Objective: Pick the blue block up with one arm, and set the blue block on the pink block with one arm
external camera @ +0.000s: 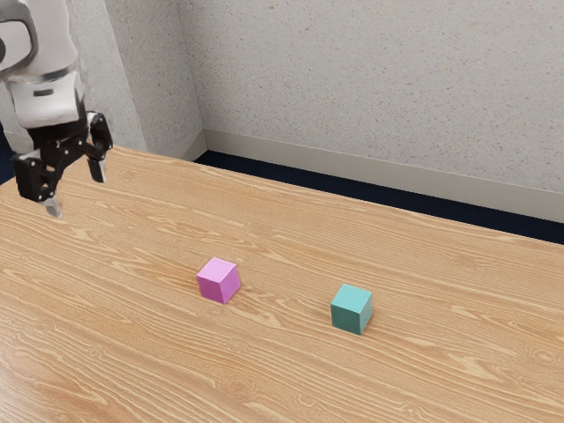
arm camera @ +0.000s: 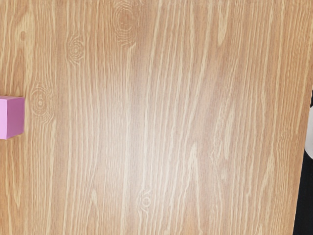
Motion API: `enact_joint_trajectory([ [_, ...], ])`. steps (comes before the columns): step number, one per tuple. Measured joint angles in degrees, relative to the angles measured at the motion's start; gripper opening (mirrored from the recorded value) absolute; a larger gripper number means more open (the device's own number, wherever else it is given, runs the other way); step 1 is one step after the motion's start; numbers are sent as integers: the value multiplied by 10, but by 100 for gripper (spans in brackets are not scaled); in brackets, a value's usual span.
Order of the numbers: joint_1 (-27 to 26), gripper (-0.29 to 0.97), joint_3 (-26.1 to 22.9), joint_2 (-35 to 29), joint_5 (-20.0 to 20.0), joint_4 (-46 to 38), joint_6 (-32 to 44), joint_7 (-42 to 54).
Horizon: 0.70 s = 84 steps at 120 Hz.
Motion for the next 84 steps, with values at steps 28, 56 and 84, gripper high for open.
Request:
enact_joint_trajectory([
  [28, -82, 68, 56, 32, 25, -141, 179, 37],
  [56, -85, 68, -29, 107, 51, -137, 275, 195],
  [84, -85, 68, -98, 270, 115, -41, 339, 418],
])
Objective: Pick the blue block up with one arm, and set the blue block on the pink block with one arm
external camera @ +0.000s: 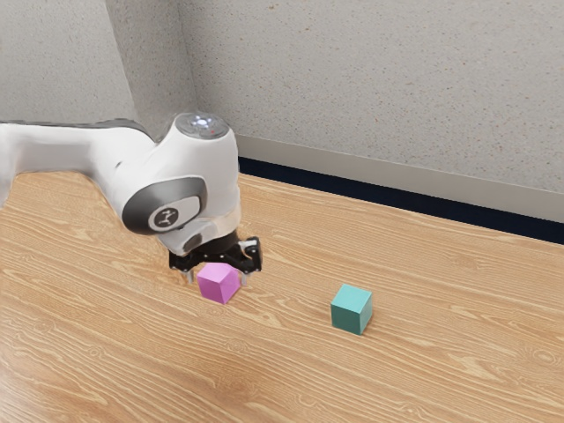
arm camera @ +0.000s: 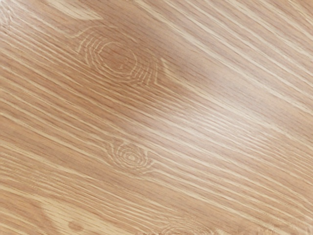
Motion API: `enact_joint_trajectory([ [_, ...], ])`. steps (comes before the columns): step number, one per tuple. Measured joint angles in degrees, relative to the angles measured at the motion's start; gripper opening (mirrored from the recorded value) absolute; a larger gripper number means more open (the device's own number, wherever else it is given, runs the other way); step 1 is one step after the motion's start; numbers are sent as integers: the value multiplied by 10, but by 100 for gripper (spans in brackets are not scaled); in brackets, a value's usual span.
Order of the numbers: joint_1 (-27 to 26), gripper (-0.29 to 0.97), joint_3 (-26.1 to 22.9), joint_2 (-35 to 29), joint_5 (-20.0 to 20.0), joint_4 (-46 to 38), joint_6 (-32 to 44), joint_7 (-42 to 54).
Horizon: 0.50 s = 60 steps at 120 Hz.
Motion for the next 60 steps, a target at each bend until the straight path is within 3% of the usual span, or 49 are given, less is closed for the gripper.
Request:
enact_joint_trajectory([
  [10, -4, 68, -33, 49, -1, 39, 31, 70],
  [19, -9, 68, -55, 71, -27, 63, 50, 126],
  [44, -26, 68, -75, 126, -96, 71, 120, 240],
  [60, -1, 68, -73, 188, -102, 142, 140, 285],
])
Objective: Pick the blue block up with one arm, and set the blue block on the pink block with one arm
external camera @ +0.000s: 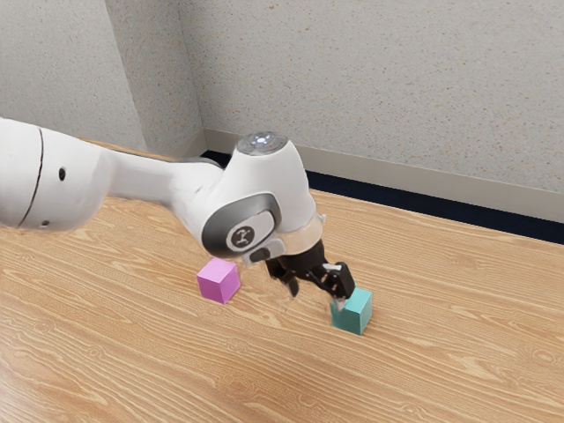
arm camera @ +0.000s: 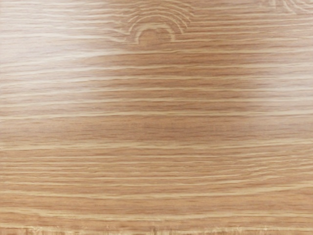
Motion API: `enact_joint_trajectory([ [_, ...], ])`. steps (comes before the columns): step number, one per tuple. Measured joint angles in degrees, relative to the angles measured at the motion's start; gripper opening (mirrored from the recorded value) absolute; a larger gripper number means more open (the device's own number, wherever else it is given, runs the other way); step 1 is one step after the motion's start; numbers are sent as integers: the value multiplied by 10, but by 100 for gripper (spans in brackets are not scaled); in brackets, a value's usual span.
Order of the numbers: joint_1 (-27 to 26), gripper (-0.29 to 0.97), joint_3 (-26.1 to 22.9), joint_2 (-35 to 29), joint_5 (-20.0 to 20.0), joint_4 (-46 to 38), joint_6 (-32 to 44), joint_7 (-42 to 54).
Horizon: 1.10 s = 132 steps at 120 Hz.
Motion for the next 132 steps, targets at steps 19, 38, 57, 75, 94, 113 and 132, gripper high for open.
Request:
enact_joint_trajectory([
  [19, 1, 68, 15, 64, 56, 70, -54, 25],
  [38, -1, 68, 15, 100, 59, 114, -93, 26],
  [57, -3, 68, 12, 117, 6, 136, -111, 23],
  [75, -12, 68, 10, 166, 54, 181, -117, 27],
  [94, -14, 68, 14, 209, 78, 233, -118, 32],
  [113, -14, 68, 15, 225, 83, 250, -118, 35],
  [132, -14, 68, 6, 234, 85, 257, -118, 38],
])
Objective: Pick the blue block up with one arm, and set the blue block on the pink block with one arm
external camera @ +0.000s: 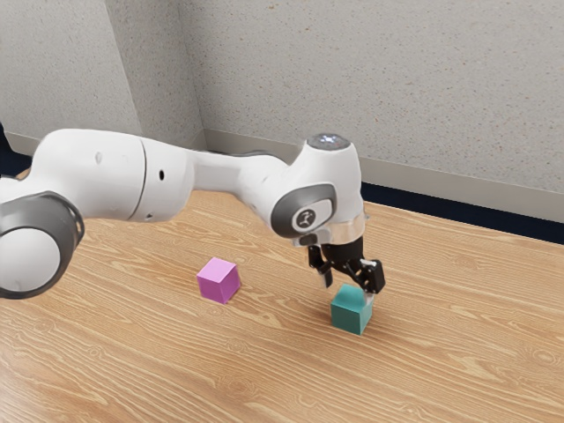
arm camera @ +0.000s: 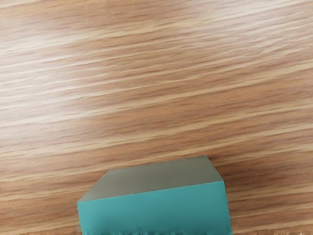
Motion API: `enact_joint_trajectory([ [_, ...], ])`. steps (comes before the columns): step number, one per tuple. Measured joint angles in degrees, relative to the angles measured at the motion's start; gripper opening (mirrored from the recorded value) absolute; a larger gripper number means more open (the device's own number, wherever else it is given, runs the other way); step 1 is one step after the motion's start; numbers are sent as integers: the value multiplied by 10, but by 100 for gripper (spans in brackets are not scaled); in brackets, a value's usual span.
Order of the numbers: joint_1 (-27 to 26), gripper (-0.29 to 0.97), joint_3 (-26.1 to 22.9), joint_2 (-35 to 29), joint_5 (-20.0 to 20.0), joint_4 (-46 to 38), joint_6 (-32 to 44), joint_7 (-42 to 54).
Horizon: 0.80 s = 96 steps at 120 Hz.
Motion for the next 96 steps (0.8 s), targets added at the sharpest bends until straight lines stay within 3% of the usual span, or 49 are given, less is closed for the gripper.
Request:
enact_joint_trajectory([
  [96, 0, 68, 2, 40, 9, 25, 6, 2],
])
